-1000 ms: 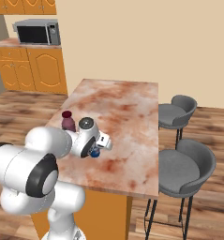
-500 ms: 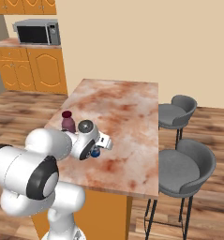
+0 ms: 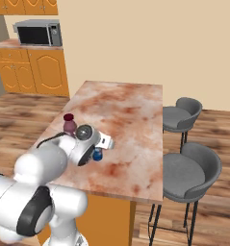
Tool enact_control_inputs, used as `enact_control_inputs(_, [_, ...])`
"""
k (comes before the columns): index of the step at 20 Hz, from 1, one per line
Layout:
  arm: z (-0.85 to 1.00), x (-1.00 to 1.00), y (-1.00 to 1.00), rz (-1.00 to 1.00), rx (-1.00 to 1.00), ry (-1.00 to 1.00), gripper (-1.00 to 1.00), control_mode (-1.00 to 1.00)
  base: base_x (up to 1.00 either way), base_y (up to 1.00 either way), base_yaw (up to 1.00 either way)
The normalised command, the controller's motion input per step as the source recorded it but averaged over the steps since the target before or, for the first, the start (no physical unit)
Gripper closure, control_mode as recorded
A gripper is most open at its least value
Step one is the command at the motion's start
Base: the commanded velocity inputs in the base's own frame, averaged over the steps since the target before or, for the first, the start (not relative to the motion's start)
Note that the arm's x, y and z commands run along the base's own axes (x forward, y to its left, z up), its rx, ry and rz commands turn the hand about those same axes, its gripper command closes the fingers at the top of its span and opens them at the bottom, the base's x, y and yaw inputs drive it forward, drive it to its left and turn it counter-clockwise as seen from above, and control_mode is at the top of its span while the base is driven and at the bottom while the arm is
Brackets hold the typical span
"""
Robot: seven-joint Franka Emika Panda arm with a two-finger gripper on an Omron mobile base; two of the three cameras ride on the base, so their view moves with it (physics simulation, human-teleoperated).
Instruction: Move the drinks to the dining counter.
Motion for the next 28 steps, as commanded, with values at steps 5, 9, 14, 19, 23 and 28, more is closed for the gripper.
enact_control_inputs(5, [0.81, -0.23, 0.00, 0.00, 0.00, -0.09, -1.00, -1.00, 0.00, 0.00, 0.00])
enact_control_inputs(9, [0.85, -0.30, 0.00, -0.01, 0.00, 0.00, -1.00, -1.00, 0.00, 0.00, 0.00])
enact_control_inputs(14, [0.67, -0.62, 0.00, -0.03, -0.04, 0.11, -1.00, -1.00, 0.00, 0.00, 0.00])
enact_control_inputs(19, [0.75, -0.76, 0.00, -0.05, -0.01, 0.13, -1.00, -1.00, 0.00, 0.00, 0.00])
enact_control_inputs(23, [0.34, -0.94, 0.00, 0.00, 0.00, -0.06, -1.00, -1.00, 0.00, 0.00, 0.00])
enact_control_inputs(28, [0.07, -0.96, 0.00, 0.00, 0.04, -0.26, -1.00, -1.00, 0.00, 0.00, 0.00])
